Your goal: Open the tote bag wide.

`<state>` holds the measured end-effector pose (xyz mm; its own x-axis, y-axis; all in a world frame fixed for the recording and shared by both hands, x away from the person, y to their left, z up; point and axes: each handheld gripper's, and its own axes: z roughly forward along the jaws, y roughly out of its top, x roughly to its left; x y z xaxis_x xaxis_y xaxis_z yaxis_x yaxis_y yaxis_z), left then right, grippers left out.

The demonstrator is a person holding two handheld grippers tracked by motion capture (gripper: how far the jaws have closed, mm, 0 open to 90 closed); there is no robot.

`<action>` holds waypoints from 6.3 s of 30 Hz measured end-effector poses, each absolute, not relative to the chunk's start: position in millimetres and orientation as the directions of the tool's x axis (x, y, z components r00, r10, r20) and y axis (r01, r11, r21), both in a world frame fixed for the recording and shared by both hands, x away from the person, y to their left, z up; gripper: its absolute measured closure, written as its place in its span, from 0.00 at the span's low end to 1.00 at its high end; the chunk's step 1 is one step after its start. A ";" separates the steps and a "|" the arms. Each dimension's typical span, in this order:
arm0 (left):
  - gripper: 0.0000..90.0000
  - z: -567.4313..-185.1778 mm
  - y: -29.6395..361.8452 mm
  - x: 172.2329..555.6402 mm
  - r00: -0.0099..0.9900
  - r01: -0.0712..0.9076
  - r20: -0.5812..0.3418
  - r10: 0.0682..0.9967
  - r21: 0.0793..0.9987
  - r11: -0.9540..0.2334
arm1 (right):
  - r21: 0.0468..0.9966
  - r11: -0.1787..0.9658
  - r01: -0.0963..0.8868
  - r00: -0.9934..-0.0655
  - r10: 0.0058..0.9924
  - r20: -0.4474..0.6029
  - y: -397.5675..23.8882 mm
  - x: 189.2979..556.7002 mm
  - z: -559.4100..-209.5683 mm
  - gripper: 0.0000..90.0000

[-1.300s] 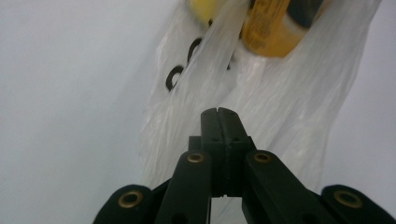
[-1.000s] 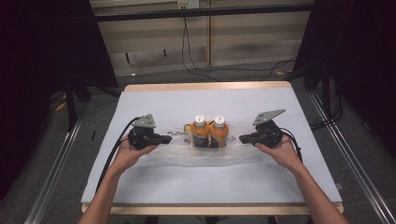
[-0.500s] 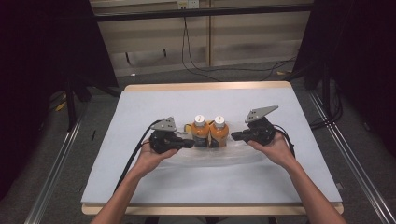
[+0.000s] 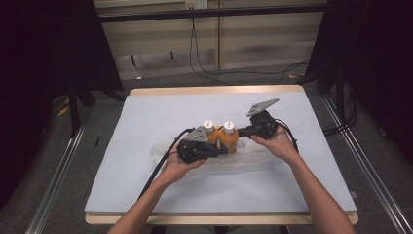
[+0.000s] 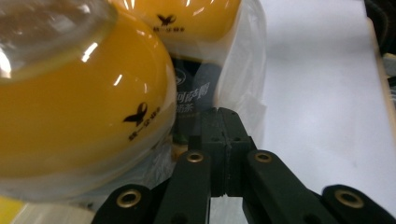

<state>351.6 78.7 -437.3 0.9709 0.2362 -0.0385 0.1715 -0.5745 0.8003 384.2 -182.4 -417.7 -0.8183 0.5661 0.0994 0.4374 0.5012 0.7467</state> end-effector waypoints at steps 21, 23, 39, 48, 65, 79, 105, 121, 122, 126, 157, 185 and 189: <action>1.00 -470.3 72.6 344.9 0.969 0.167 0.002 0.247 0.731 -0.661 | 0.660 0.549 0.514 -0.816 0.550 0.178 -158.1 410.8 -462.6 1.00; 1.00 -471.5 72.5 344.0 0.969 0.167 0.001 0.246 0.732 -0.661 | 0.659 0.545 0.519 -0.813 0.553 0.182 -157.5 411.8 -464.5 1.00; 1.00 -479.8 67.1 335.2 0.978 0.155 -0.009 0.209 0.701 -0.696 | 0.619 0.562 0.549 -0.793 0.584 0.173 -155.3 417.2 -477.1 1.00; 1.00 -480.2 69.6 329.7 0.979 0.159 -0.023 0.201 0.699 -0.697 | 0.633 0.545 0.550 -0.780 0.605 0.157 -150.5 422.4 -478.5 1.00; 1.00 -481.6 67.9 321.3 0.984 0.160 -0.059 0.168 0.711 -0.685 | 0.654 0.511 0.558 -0.754 0.641 0.143 -142.2 438.9 -481.3 1.00; 1.00 -481.4 65.7 313.8 0.988 0.144 -0.070 0.135 0.713 -0.686 | 0.644 0.494 0.584 -0.719 0.684 0.126 -133.6 456.8 -480.4 1.00; 1.00 -459.4 82.7 336.4 0.958 0.247 -0.110 0.264 0.782 -0.572 | 0.668 0.471 0.576 -0.728 0.667 0.157 -132.6 458.7 -475.8 1.00; 1.00 -478.0 73.7 335.1 0.955 0.220 -0.036 0.293 0.749 -0.626 | 0.599 0.506 0.620 -0.760 0.575 0.301 -132.7 460.9 -481.4 1.00; 1.00 -479.8 71.5 332.6 0.959 0.215 -0.040 0.281 0.746 -0.630 | 0.600 0.504 0.620 -0.759 0.580 0.297 -132.2 461.9 -481.6 1.00; 1.00 -484.1 66.2 328.0 0.967 0.206 -0.053 0.249 0.736 -0.645 | 0.608 0.514 0.605 -0.761 0.597 0.252 -127.3 463.8 -480.4 1.00; 1.00 -481.1 46.6 297.8 0.994 0.105 -0.081 0.067 0.725 -0.681 | 0.668 0.439 0.601 -0.689 0.708 0.155 -97.2 492.8 -484.6 1.00; 0.98 -469.3 61.2 311.4 0.982 0.188 -0.153 0.110 0.760 -0.622 | 0.731 0.341 0.591 -0.654 0.734 0.186 -117.1 487.5 -473.8 1.00; 0.96 -465.1 65.3 316.1 0.978 0.207 -0.158 0.134 0.773 -0.600 | 0.750 0.319 0.579 -0.662 0.721 0.204 -124.3 481.0 -463.1 1.00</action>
<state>316.1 65.3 -465.1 0.9783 0.1342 -0.1581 0.2072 -0.5996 0.7730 481.0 -124.3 -463.1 -0.6618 0.7213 0.2044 0.5792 0.3187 0.7503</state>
